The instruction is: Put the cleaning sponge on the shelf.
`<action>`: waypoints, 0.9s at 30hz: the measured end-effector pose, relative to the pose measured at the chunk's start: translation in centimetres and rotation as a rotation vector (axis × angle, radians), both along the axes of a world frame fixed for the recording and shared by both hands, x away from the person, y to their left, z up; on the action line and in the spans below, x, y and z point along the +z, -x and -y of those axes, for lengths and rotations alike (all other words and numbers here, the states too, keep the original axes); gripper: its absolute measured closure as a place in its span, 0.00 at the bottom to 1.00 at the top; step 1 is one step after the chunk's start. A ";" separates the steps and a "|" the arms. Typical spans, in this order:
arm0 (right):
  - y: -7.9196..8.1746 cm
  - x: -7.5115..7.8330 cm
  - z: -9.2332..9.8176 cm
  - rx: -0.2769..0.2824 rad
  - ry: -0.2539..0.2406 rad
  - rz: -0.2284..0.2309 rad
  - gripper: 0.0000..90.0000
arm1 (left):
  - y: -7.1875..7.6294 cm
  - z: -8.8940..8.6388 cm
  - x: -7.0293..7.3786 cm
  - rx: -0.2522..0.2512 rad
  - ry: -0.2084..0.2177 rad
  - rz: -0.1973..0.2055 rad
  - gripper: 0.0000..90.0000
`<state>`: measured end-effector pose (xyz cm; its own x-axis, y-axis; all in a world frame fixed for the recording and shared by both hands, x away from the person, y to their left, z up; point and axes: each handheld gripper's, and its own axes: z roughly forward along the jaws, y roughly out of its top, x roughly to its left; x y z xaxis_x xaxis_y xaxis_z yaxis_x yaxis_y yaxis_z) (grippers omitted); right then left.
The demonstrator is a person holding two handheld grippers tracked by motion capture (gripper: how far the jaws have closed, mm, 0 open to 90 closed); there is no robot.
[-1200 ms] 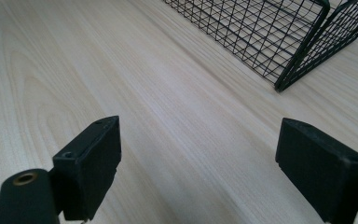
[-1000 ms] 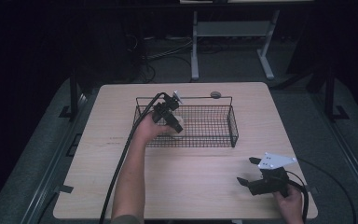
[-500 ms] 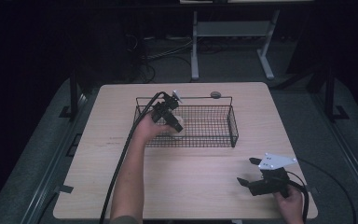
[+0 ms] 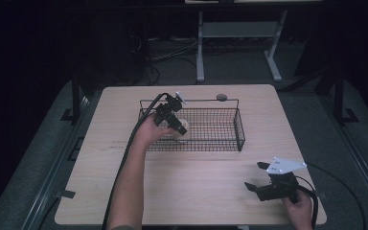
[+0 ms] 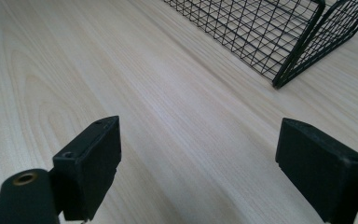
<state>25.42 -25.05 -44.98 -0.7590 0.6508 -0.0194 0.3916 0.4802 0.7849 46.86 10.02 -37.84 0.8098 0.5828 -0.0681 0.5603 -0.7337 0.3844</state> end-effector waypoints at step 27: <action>0.0 0.0 0.3 -0.013 0.006 0.000 0.15 | 5.2 -2.5 2.8 -0.035 0.055 0.069 0.21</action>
<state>25.47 -25.37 -45.02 -0.7503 0.6607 -0.0233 0.3983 0.4799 0.7817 41.69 12.47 -35.04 0.8336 0.5507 -0.0426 0.5051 -0.7290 0.4619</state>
